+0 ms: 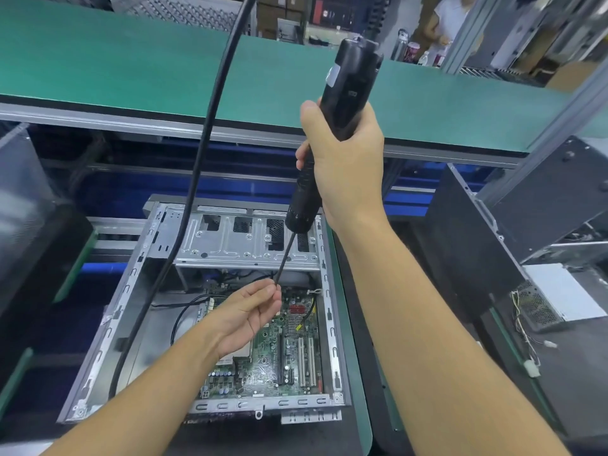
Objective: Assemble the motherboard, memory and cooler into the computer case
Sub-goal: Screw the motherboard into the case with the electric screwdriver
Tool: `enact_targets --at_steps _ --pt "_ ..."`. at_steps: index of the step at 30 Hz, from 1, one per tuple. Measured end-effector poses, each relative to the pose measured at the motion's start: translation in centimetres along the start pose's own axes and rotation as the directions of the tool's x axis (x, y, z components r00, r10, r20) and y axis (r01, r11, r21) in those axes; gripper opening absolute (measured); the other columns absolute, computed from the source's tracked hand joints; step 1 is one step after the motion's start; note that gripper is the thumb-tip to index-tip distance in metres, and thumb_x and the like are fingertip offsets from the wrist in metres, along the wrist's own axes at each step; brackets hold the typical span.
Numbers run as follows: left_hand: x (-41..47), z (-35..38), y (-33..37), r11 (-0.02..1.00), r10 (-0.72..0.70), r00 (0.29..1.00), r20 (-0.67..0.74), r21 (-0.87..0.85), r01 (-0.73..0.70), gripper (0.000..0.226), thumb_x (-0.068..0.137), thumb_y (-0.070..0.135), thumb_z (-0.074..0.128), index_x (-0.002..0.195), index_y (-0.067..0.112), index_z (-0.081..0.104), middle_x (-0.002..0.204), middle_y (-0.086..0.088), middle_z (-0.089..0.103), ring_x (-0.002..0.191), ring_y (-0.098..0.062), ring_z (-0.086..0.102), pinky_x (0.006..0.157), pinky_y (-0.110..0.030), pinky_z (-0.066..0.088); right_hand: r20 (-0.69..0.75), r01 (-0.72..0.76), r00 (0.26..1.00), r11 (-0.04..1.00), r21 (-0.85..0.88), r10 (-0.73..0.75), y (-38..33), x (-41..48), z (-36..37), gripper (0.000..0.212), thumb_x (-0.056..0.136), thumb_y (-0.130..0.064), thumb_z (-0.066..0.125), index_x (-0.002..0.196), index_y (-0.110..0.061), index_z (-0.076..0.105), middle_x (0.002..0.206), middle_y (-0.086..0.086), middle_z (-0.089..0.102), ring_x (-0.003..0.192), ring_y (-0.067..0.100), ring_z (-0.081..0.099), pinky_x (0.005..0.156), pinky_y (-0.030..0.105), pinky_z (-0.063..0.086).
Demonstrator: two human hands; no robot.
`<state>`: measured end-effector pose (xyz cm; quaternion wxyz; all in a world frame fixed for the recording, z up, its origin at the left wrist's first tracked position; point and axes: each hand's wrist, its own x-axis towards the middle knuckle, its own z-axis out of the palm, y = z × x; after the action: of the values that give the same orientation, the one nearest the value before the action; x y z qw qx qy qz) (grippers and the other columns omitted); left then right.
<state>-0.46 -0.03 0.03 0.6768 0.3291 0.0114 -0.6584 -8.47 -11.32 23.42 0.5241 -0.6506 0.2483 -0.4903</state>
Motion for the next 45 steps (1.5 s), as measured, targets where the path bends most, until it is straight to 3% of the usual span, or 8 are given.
enact_targets --at_steps 9,14,24,34,37,42,43,45 --pt "0.1 0.5 -0.6 0.992 -0.085 0.996 0.032 -0.092 0.088 0.012 0.071 -0.004 0.074 0.081 0.004 0.073 0.082 -0.012 0.068 0.07 -0.017 0.07 0.063 -0.028 0.061 -0.053 -0.002 0.999 1.0 0.031 0.004 0.2 0.4 -1.0 0.017 0.091 -0.021 0.068 0.086 -0.018 0.052 0.07 -0.015 0.056 0.055 0.019 0.058 0.058 0.037 0.055" --pt "0.5 0.7 -0.6 0.988 -0.063 0.998 0.017 -0.142 0.065 0.009 0.083 0.001 0.057 0.09 0.006 0.059 0.083 -0.009 0.065 0.068 -0.013 0.067 0.064 -0.026 0.061 -0.089 -0.029 0.995 0.999 0.034 0.032 0.2 0.6 -1.2 0.018 0.091 -0.02 0.067 0.085 -0.018 0.05 0.065 -0.018 0.055 0.053 0.02 0.055 0.058 0.033 0.052" --pt "0.5 0.2 -0.6 0.991 -0.009 1.0 -0.009 -0.131 0.008 0.011 0.081 0.001 0.059 0.084 0.007 0.067 0.082 -0.01 0.067 0.067 -0.013 0.068 0.061 -0.023 0.06 -0.113 -0.024 0.993 0.998 0.057 0.03 0.1 0.4 -1.3 0.018 0.092 -0.019 0.066 0.086 -0.019 0.049 0.067 -0.018 0.055 0.054 0.021 0.055 0.059 0.031 0.052" --pt "0.2 0.2 -0.6 0.997 0.013 1.0 -0.003 -0.073 -0.013 0.016 0.079 0.002 0.06 0.076 0.008 0.075 0.079 -0.007 0.07 0.067 -0.012 0.07 0.061 -0.022 0.06 -0.073 -0.011 0.997 0.998 0.063 0.015 0.2 0.1 -1.7 0.015 0.092 -0.018 0.066 0.09 -0.017 0.051 0.068 -0.016 0.056 0.056 0.018 0.057 0.059 0.034 0.055" --pt "0.3 0.3 -0.5 0.994 0.035 0.999 0.041 0.097 -0.039 0.017 0.079 -0.001 0.062 0.074 0.01 0.074 0.08 -0.011 0.069 0.068 -0.015 0.07 0.061 -0.024 0.06 0.004 -0.017 1.0 0.998 0.058 0.017 0.2 0.1 -1.9 0.015 0.092 -0.018 0.066 0.093 -0.013 0.052 0.075 -0.008 0.057 0.057 0.018 0.057 0.059 0.036 0.056" --pt "0.9 1.2 -0.3 0.802 0.163 0.978 0.128 0.561 -0.207 0.017 0.073 -0.001 0.075 0.079 0.014 0.073 0.089 -0.019 0.072 0.085 -0.032 0.073 0.073 -0.03 0.06 0.031 -0.012 0.999 1.0 0.018 0.011 1.0 -0.1 -2.6 0.016 0.092 -0.019 0.068 0.095 -0.012 0.054 0.076 -0.005 0.057 0.057 0.019 0.057 0.059 0.038 0.055" --pt "1.2 1.4 -0.2 0.689 0.194 0.966 0.172 0.677 -0.259 0.019 0.074 0.002 0.078 0.079 0.02 0.072 0.088 -0.015 0.074 0.086 -0.03 0.073 0.075 -0.028 0.059 0.029 -0.016 0.999 1.0 0.007 0.015 1.4 -0.2 -2.8 0.016 0.092 -0.019 0.068 0.095 -0.011 0.055 0.076 -0.004 0.057 0.057 0.019 0.057 0.06 0.039 0.055" --pt "1.9 1.6 -0.1 0.285 0.239 0.933 0.271 0.898 -0.334 0.023 0.076 0.013 0.082 0.079 0.031 0.069 0.085 0.001 0.075 0.082 -0.012 0.073 0.075 -0.016 0.054 0.031 -0.03 0.999 0.999 -0.021 0.031 2.4 -0.5 -3.3 0.019 0.091 -0.019 0.068 0.097 -0.007 0.054 0.075 -0.002 0.058 0.056 0.019 0.058 0.06 0.038 0.056"
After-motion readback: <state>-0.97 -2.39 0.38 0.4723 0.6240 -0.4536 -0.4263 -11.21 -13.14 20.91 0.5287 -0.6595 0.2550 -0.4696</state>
